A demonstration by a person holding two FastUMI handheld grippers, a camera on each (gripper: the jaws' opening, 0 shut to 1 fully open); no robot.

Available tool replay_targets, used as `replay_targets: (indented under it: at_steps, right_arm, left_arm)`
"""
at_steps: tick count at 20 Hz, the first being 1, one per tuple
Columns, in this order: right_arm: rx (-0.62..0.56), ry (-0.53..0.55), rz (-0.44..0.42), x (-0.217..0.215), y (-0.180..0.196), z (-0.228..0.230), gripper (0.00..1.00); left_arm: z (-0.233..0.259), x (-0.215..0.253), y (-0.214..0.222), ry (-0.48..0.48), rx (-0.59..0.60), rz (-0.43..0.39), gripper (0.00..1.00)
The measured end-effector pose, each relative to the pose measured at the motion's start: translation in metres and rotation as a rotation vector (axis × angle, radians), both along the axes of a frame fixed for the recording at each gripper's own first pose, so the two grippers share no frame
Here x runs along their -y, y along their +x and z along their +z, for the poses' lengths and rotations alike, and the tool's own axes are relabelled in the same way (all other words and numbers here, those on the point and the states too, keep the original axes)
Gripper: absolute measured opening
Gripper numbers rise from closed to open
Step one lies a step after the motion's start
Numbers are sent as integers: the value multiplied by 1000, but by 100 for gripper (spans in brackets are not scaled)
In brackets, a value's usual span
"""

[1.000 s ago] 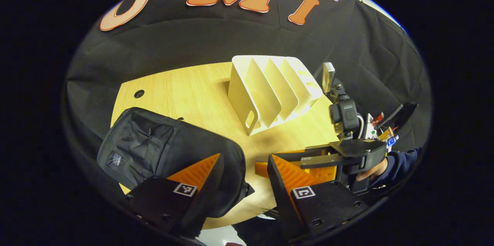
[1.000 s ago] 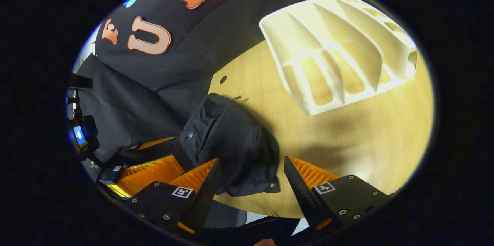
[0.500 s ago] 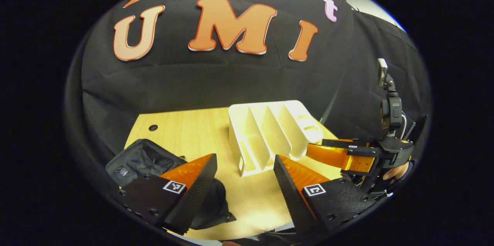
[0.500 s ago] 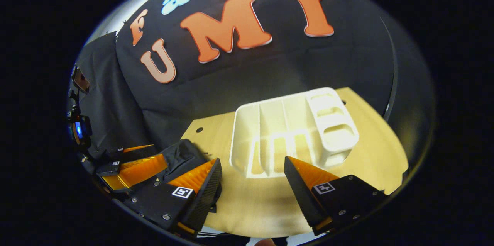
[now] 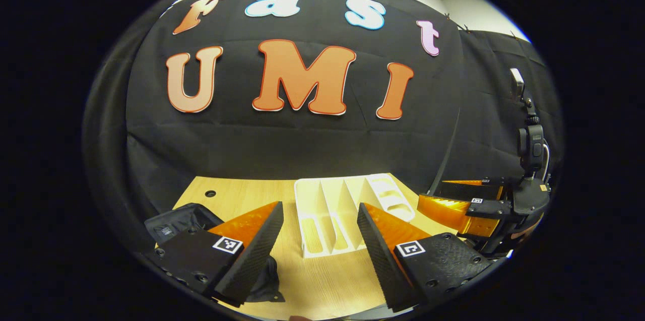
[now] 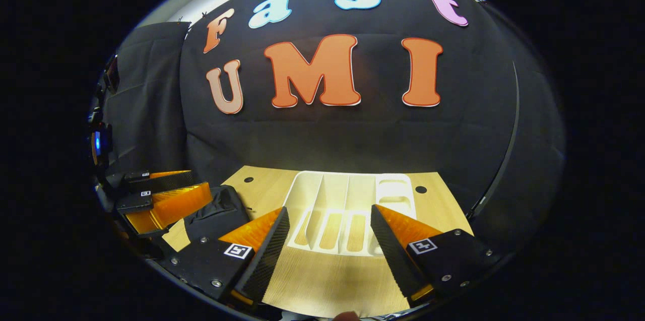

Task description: Open the schoolbag, grab two books from the bookshelf and put them into the schoolbag.

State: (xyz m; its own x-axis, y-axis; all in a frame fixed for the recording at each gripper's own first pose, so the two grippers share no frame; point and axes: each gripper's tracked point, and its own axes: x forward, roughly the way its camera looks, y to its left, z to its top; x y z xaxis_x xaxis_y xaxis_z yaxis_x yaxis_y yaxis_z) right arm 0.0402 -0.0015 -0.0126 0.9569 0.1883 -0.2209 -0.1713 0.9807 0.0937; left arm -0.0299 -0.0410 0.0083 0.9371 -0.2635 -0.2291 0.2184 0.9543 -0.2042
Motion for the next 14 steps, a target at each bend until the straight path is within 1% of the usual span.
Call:
replay_targets:
  at_steps: [2,7,11,14]
  right_arm:
    - [28,4,8,1,-5,9,97]
    - [80,5,-5,6,-13,22,97]
    - [114,2,-46,11,-11,25,97]
    - [105,12,-89,15,-4,22,97]
  left_arm:
    - [8,1,0,4,39,28,95]
    - [24,-7,0,-16,117,110,95]
    - [33,-9,6,-15,187,122,94]
    - [40,-14,13,-5,231,126,94]
